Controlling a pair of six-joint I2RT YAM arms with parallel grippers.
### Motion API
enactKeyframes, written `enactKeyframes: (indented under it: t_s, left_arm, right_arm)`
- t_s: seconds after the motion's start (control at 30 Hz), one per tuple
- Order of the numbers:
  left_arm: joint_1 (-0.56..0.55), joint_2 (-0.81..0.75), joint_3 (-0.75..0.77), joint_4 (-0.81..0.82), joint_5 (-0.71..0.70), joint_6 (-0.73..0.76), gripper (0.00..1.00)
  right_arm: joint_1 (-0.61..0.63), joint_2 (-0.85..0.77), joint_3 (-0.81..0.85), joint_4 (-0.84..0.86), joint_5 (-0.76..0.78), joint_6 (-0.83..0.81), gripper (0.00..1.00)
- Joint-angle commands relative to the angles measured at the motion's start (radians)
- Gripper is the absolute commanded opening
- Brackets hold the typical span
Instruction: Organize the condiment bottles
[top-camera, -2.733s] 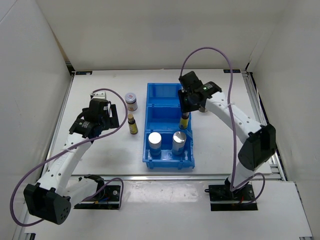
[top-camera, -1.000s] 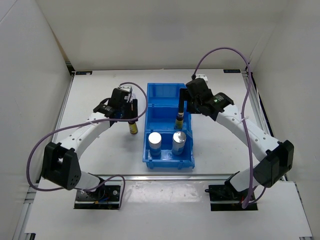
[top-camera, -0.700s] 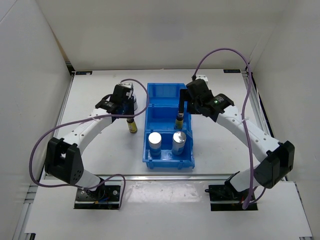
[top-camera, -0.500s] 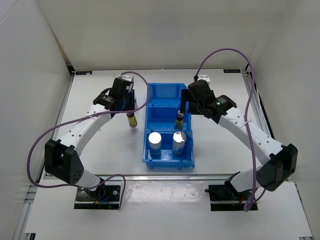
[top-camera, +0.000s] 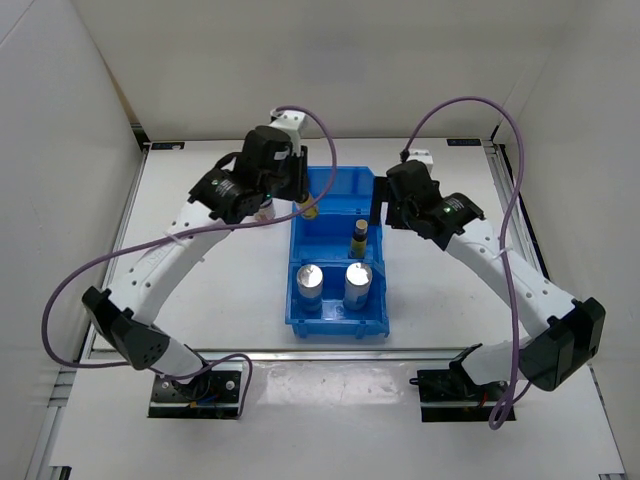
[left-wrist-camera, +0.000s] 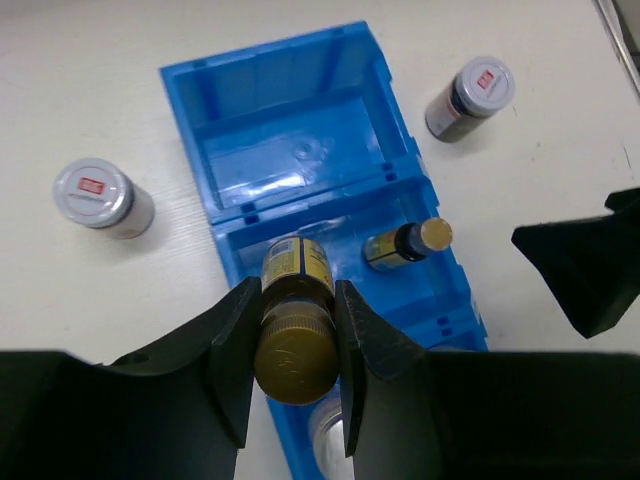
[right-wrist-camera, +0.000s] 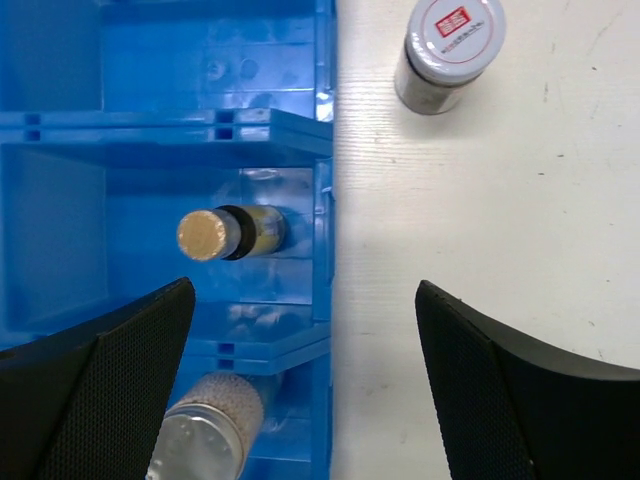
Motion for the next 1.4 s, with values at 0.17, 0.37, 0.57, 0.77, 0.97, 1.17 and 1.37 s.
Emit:
enactKeyframes:
  t_s: [0.17, 0.37, 0.57, 0.77, 0.97, 1.17, 1.37]
  left_arm:
    - [-0.055, 0.159, -0.051, 0.047, -0.01, -0.024, 0.11]
    - [-0.066, 0.235, -0.102, 0.086, -0.01, -0.033, 0.11]
    - [-0.066, 0.27, -0.111, 0.097, -0.03, -0.033, 0.16]
    - [-0.066, 0.279, -0.145, 0.106, -0.069, -0.051, 0.42]
    - [-0.066, 0.279, -0.165, 0.106, -0.08, -0.061, 0.65]
    - [-0.066, 0.27, -0.165, 0.106, -0.1, -0.061, 0.79]
    - [-0.066, 0.226, -0.122, 0.106, -0.119, -0.033, 1.0]
  right_arm:
    - [-0.063, -0.069, -0.019, -0.016, 0.016, 0.013, 0.94]
    - [-0.072, -0.089, -0.039, -0.016, -0.004, 0.094, 0.95]
    - [-0.052, -0.089, -0.089, -0.007, 0.029, 0.128, 0.95]
    - [-0.052, -0.089, -0.108, 0.011, 0.028, 0.128, 0.95]
    - [-0.052, -0.079, -0.117, 0.021, 0.017, 0.128, 0.95]
    - [-0.052, -0.079, -0.117, 0.021, 0.017, 0.119, 0.96]
    - [-0.052, -0.079, -0.117, 0.021, 0.017, 0.119, 0.96]
